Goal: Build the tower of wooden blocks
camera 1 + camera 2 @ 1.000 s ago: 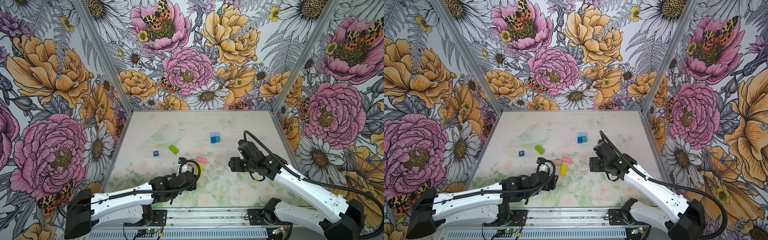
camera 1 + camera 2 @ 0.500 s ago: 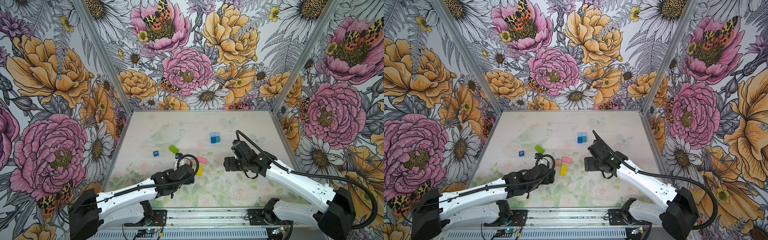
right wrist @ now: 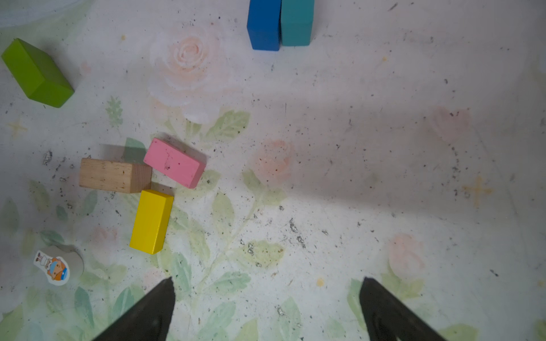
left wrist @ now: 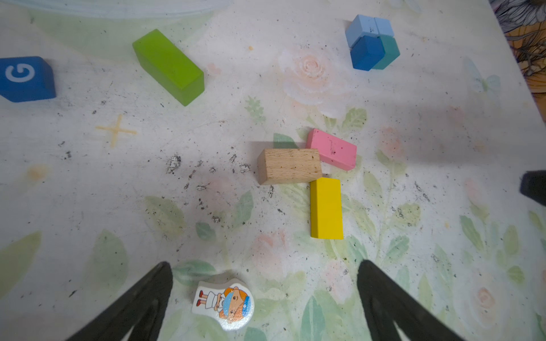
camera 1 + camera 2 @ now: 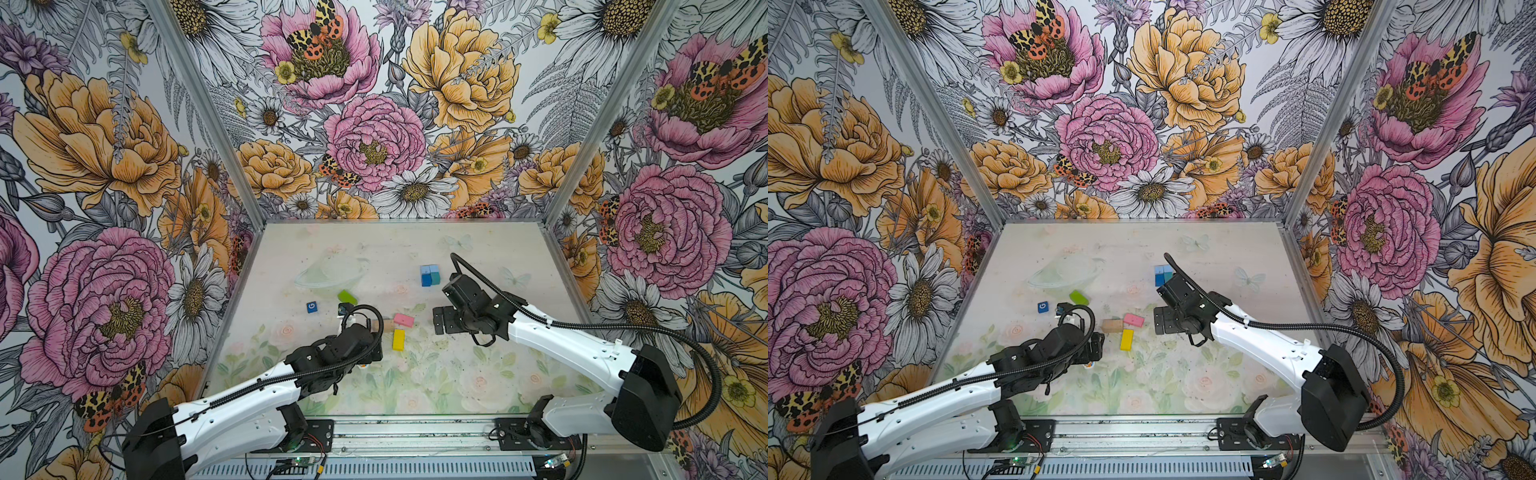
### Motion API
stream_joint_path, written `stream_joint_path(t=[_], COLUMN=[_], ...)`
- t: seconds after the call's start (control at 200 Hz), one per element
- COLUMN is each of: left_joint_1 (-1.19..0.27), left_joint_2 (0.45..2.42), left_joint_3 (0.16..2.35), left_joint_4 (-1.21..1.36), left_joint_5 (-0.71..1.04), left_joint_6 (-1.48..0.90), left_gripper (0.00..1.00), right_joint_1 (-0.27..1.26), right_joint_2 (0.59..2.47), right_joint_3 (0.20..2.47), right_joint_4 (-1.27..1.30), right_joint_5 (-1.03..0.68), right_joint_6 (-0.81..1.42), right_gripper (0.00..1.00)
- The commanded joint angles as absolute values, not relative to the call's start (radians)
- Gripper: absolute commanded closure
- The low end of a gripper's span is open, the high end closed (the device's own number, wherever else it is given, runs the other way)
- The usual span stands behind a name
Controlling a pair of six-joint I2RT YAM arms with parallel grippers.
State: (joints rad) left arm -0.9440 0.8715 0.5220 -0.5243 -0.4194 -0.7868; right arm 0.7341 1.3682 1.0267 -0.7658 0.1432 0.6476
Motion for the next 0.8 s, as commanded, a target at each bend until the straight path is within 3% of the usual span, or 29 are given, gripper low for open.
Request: stream_joint_path(t=[0.0, 0.41, 0.791], left_joint_1=[-0.934, -0.931, -0.865], left_joint_2=[0.776, 0.61, 0.554], left_joint_3=[0.492, 0.452, 0.478], left_joint_4=[-0.574, -0.714, -0.738], left_joint_5=[-0.457, -0.478, -0.455], left_joint_6=[-0.824, -0.876, -0.814], left_gripper=[0.01, 0.01, 0.01], right_joint_1=[0.744, 0.787, 0.836], right_joint_2=[1.419, 1.579, 1.632], right_joint_3=[1.081, 1.217, 1.278], right_joint_4=[-0.732, -0.723, -0.721], right_joint_5=[0.155, 0.16, 0.131], right_joint_6=[0.653, 0.66, 0.654], right_gripper=[0.0, 0.0, 0.09])
